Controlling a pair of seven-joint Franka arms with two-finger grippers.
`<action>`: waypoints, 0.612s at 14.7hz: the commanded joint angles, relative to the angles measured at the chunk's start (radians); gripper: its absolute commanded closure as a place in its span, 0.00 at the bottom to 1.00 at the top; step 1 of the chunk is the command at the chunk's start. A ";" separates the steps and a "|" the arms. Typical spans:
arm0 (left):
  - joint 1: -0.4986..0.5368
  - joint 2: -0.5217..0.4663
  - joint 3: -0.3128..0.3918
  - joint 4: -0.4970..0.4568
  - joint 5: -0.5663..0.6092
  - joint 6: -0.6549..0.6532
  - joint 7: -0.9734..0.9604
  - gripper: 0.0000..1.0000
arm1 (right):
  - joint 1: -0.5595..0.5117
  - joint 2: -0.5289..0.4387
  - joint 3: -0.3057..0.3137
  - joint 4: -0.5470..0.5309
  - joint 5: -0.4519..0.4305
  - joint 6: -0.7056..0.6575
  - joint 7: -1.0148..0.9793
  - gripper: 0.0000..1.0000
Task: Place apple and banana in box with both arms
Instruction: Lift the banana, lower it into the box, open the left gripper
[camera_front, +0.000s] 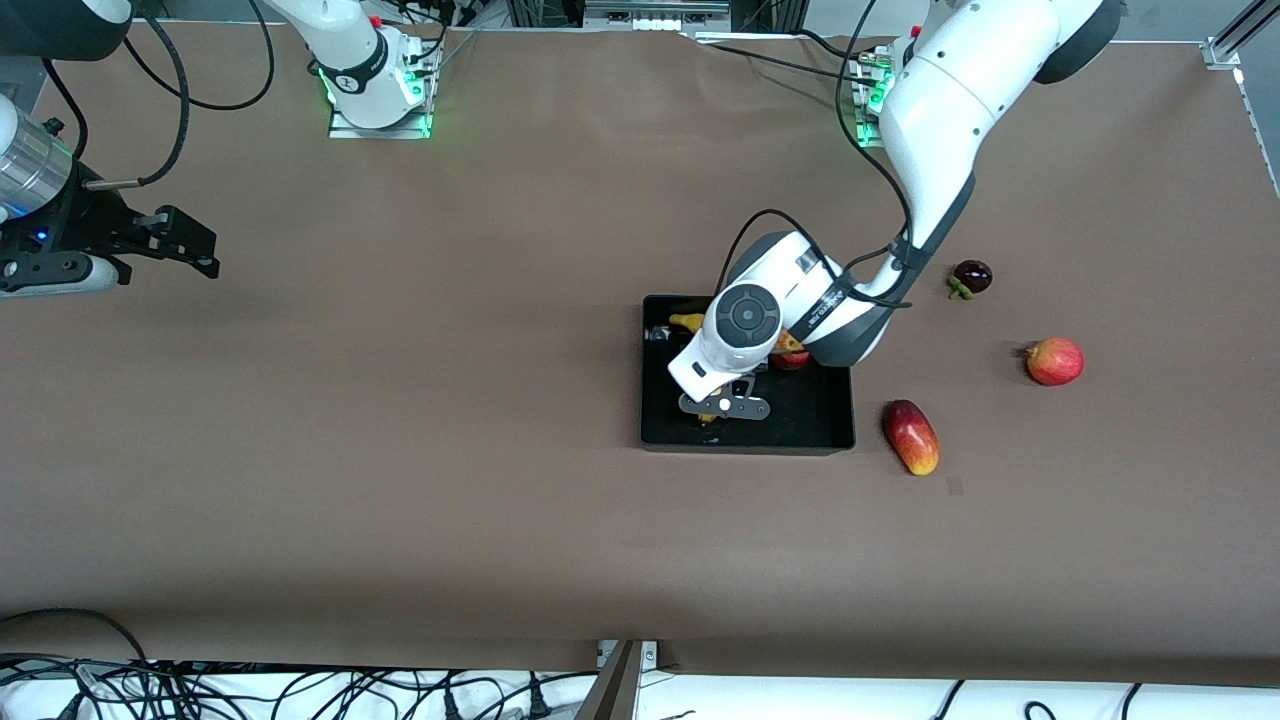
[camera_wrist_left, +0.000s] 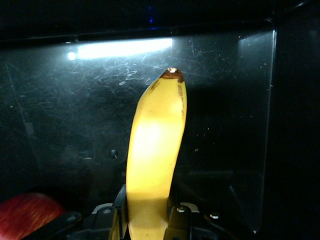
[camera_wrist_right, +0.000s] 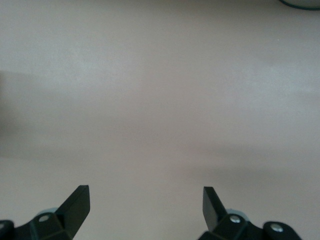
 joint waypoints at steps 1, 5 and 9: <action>-0.011 0.030 0.013 0.036 0.019 0.005 -0.021 0.47 | -0.013 0.007 0.009 0.015 0.000 -0.002 -0.001 0.00; 0.015 -0.005 0.011 0.047 0.018 -0.013 -0.034 0.00 | -0.013 0.007 0.009 0.015 0.000 -0.001 -0.001 0.00; 0.101 -0.144 -0.001 0.056 0.002 -0.133 -0.024 0.00 | -0.013 0.007 0.009 0.015 0.000 -0.001 -0.001 0.00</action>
